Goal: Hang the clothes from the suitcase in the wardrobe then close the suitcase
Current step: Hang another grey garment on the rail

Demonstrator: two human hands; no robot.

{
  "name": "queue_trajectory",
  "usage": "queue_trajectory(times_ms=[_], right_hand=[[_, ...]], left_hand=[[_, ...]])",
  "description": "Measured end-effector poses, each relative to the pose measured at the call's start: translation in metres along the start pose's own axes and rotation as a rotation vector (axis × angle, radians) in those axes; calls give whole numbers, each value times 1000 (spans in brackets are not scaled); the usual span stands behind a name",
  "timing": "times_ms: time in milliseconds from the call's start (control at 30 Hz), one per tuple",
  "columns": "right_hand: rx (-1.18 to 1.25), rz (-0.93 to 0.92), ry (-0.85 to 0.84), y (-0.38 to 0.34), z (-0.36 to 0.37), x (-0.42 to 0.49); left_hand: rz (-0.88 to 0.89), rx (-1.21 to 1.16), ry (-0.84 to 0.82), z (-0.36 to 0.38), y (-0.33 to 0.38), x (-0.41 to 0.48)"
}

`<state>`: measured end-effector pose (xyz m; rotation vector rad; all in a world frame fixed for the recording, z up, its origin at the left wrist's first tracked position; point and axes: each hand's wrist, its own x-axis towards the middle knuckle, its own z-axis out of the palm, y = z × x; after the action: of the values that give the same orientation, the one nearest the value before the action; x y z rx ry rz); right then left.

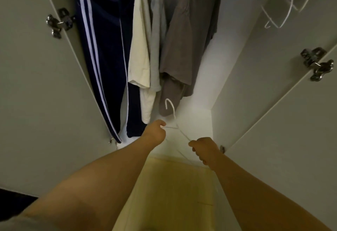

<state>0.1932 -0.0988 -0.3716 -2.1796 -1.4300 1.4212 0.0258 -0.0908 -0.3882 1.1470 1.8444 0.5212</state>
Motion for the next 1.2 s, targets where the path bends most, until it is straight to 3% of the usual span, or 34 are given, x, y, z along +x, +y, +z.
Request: queue_trajectory(times_ms=[133, 267, 400, 600, 767, 1067, 1200], right_hand=[[-150, -101, -176, -3, 17, -7], [-192, -181, -252, -10, 27, -7], [-276, -211, -335, -33, 51, -8], [-245, -333, -532, -71, 101, -32], [-318, -383, -594, -84, 157, -52], [-561, -536, -744, -79, 251, -116], [-561, -515, -824, -85, 286, -148]], left_hand=[[85, 36, 35, 3, -30, -6], [92, -127, 100, -10, -39, -22], [100, -136, 212, -32, -61, -34], [88, -190, 304, -52, -81, -64], [-26, -181, 435, -78, -110, -102], [-294, -436, 581, -120, -183, -192], [-452, -431, 750, -145, -227, -210]])
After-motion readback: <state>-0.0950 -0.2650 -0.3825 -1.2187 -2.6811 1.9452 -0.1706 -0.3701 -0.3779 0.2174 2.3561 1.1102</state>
